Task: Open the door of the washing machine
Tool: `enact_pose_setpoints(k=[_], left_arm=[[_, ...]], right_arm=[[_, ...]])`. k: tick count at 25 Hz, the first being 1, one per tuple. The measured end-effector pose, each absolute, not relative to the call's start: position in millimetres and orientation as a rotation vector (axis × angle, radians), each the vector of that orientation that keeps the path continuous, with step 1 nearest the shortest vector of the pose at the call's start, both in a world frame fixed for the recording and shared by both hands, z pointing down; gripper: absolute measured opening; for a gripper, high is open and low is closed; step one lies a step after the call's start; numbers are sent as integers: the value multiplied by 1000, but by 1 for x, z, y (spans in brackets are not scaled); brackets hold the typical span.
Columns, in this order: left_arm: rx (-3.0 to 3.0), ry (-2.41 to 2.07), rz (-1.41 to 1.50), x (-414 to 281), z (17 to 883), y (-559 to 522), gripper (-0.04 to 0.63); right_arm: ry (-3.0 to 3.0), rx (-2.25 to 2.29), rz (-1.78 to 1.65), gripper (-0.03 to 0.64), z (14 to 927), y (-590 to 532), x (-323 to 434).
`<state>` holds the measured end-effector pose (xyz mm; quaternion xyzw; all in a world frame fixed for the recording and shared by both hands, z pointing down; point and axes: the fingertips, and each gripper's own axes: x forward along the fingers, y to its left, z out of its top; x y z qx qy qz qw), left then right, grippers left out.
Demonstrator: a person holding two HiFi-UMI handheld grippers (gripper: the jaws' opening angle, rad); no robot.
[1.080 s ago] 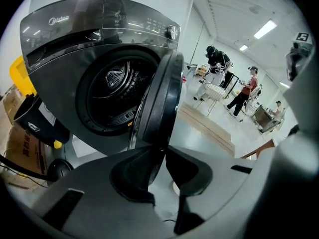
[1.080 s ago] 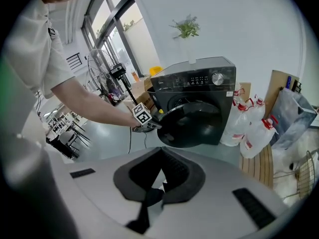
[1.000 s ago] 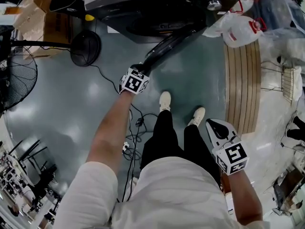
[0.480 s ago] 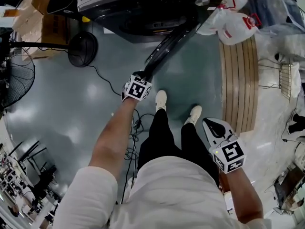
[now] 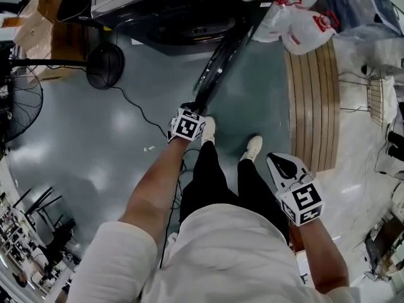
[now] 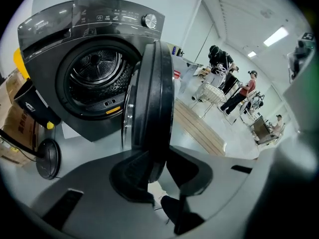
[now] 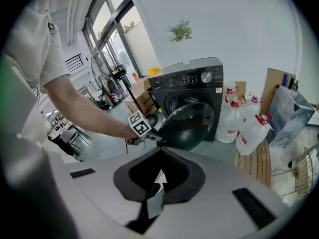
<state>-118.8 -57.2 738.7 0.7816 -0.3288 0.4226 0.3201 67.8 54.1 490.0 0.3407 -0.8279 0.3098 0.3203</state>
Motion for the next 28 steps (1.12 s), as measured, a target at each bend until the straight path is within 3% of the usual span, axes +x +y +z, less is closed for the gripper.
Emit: enact_pose_setpoints(k=[28], left_arm=[[1838, -976, 956, 24, 735, -2, 101]], right_arm=[[-2171, 948, 844, 9, 500, 77, 165]])
